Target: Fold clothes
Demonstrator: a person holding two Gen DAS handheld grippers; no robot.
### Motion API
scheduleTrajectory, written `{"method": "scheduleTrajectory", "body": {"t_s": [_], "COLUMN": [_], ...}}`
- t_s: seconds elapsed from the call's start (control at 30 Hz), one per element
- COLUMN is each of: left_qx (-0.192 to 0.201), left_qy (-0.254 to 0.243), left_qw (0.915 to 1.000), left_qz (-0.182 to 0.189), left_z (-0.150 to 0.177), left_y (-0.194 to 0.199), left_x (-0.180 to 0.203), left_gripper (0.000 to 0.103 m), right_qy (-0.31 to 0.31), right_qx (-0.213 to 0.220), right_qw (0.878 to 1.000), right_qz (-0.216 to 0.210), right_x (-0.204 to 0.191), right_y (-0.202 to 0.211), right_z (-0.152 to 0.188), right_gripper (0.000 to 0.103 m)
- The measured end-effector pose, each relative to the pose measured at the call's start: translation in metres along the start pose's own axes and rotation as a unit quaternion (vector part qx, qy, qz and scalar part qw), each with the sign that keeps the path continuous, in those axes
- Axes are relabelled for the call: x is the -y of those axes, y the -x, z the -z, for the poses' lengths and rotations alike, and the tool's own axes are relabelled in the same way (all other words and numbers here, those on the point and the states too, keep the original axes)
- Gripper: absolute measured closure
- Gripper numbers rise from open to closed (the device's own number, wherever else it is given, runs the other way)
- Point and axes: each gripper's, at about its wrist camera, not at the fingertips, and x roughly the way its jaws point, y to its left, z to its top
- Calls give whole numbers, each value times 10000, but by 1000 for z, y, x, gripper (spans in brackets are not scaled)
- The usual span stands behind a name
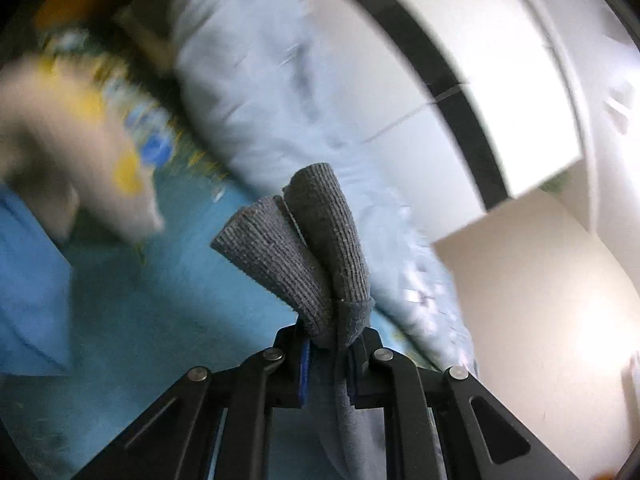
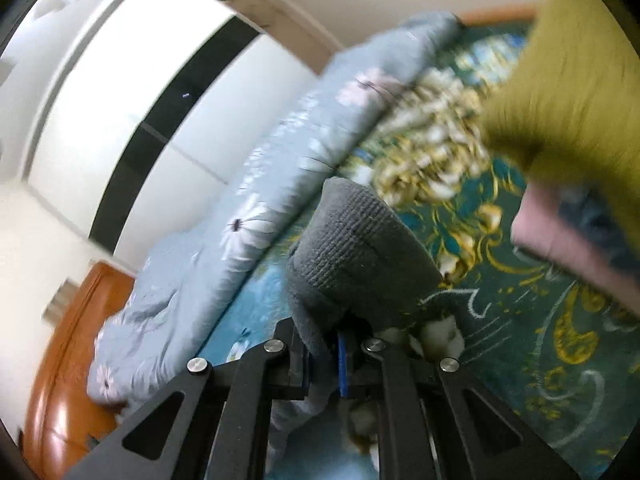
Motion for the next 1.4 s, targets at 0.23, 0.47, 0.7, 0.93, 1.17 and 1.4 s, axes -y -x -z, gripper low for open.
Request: {"method": "scheduleTrajectory", "body": {"t_s": [0.23, 0.47, 0.7, 0.93, 1.17, 1.4], "left_qx": [-114, -586, -646, -538, -20, -531], "left_qy": [-332, 571, 1438, 392, -914, -2381], "left_qw": [9993, 9929, 9829, 9903, 9866, 9686], "left_qz": [-127, -863, -949, -1219, -1353, -486], "left_z": [58, 140, 165, 154, 151, 191], "left_y": [125, 160, 160, 162, 168, 95], "left_x": [-40, -140, -198, -159, -69, 67], "left_gripper": [89, 89, 89, 88, 88, 88], "right_qy": [411, -112, -643, -815, -473, -601], "right_qx": [-396, -880, -1169, -1055, -189, -358], "right_qw": [9983, 9959, 9901, 9892, 9891, 9911], "right_qz": [-116, 153, 434, 616, 1378, 1135], "right_x": [43, 110, 136, 128, 107, 106], "right_y": [82, 96, 89, 109, 153, 137], "right_z": [57, 111, 131, 141, 168, 188], "right_gripper": [93, 93, 92, 66, 51, 51]}}
